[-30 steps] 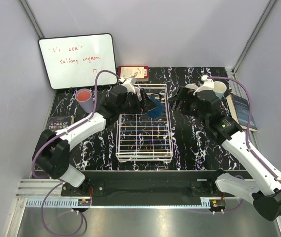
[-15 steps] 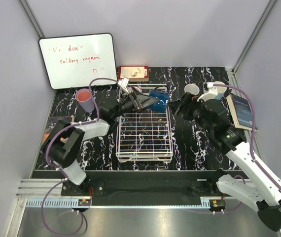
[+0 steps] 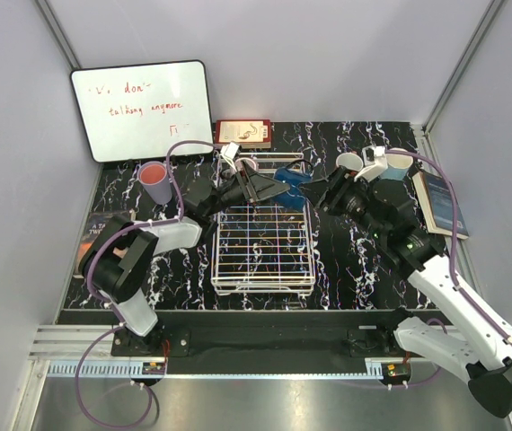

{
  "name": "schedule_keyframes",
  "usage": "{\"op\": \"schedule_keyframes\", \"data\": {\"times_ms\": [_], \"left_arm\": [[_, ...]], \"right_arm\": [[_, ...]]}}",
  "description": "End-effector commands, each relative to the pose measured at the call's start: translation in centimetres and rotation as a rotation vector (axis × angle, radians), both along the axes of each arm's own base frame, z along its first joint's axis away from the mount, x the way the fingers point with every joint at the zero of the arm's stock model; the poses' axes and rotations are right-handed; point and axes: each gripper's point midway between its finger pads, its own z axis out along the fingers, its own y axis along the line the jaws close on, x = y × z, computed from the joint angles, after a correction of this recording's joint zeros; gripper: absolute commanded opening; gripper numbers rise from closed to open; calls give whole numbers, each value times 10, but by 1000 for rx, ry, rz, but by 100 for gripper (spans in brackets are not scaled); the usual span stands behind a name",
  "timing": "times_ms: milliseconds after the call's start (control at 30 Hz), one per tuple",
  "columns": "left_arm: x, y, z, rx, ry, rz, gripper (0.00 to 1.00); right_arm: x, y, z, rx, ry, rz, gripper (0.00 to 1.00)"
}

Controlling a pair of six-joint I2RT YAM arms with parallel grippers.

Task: Unload the cups from the dish rack

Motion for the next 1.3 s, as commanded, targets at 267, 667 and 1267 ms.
{"op": "schedule_keyframes", "data": {"times_ms": [267, 667, 1267], "left_arm": [[-58, 15, 58, -129, -251, -140, 0], [-79, 15, 46, -111, -254, -240, 0], [-80, 8, 32, -72, -221, -328, 3]], "right_arm": [[1, 31, 24, 112, -49, 132, 52], [-9, 45, 21, 178, -57, 225, 34], [-42, 68, 23, 201, -54, 473, 0]]}}
